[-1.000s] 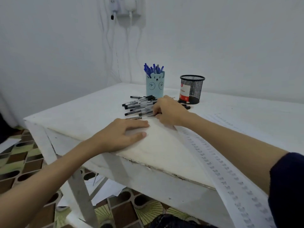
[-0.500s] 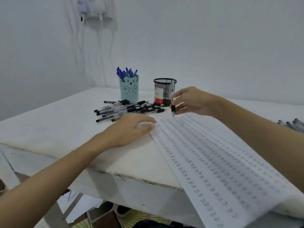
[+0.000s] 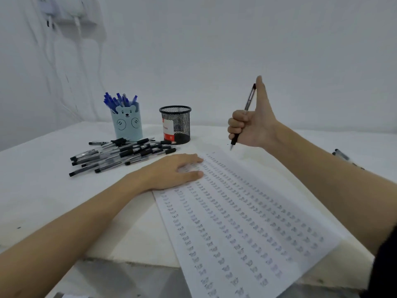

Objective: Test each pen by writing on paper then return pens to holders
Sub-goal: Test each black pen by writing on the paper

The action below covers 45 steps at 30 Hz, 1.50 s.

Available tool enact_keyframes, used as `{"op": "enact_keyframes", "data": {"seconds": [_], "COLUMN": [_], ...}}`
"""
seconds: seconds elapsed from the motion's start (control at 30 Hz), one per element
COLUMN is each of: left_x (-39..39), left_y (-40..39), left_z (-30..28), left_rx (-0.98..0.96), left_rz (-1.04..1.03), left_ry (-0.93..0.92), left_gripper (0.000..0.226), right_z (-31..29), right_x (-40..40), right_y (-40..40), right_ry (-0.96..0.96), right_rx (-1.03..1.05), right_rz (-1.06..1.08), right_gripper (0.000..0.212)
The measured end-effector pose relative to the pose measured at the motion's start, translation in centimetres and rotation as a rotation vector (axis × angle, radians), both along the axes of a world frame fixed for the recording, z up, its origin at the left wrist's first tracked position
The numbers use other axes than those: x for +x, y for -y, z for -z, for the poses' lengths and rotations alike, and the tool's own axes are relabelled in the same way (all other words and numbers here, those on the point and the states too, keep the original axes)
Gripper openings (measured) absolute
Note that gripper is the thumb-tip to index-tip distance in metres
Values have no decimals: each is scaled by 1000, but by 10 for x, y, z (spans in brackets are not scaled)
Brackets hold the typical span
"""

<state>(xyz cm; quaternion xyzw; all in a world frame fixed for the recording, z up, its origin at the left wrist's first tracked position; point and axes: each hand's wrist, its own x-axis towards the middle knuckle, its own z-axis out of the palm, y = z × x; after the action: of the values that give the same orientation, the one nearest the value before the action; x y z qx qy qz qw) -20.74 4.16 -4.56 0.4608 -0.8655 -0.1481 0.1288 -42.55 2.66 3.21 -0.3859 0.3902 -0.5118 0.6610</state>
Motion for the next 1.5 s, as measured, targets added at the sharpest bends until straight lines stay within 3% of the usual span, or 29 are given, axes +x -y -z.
{"op": "enact_keyframes", "data": {"seconds": [0.17,0.37,0.5,0.7,0.87,1.2,1.5], "left_x": [4,3,3,4,4,4,4], "left_y": [9,13,14,15,17,16,16], "left_z": [-3,5,7,8,9,8,8], "left_rx": [-5,-14,-16,-17,-11,-7,-6], "left_rz": [-11,-11,-9,-17,-18,-11,-16], "left_ry": [11,-80,-104,-99,-100,-108,-96], "left_gripper": [64,66,61,63,64,66,57], "right_z": [1,9,19,32,51,72,73], "right_x": [9,18,27,33,36,38,38], "right_y": [9,19,26,38,47,58,58], "right_ry": [70,35,-141,-544,-708,-918,-983], "right_rx": [-5,-9,-67,-129,-276,-443,-439], "right_rz": [46,86,149,203,324,469,415], "right_gripper": [60,79,35,64,23,33,33]}}
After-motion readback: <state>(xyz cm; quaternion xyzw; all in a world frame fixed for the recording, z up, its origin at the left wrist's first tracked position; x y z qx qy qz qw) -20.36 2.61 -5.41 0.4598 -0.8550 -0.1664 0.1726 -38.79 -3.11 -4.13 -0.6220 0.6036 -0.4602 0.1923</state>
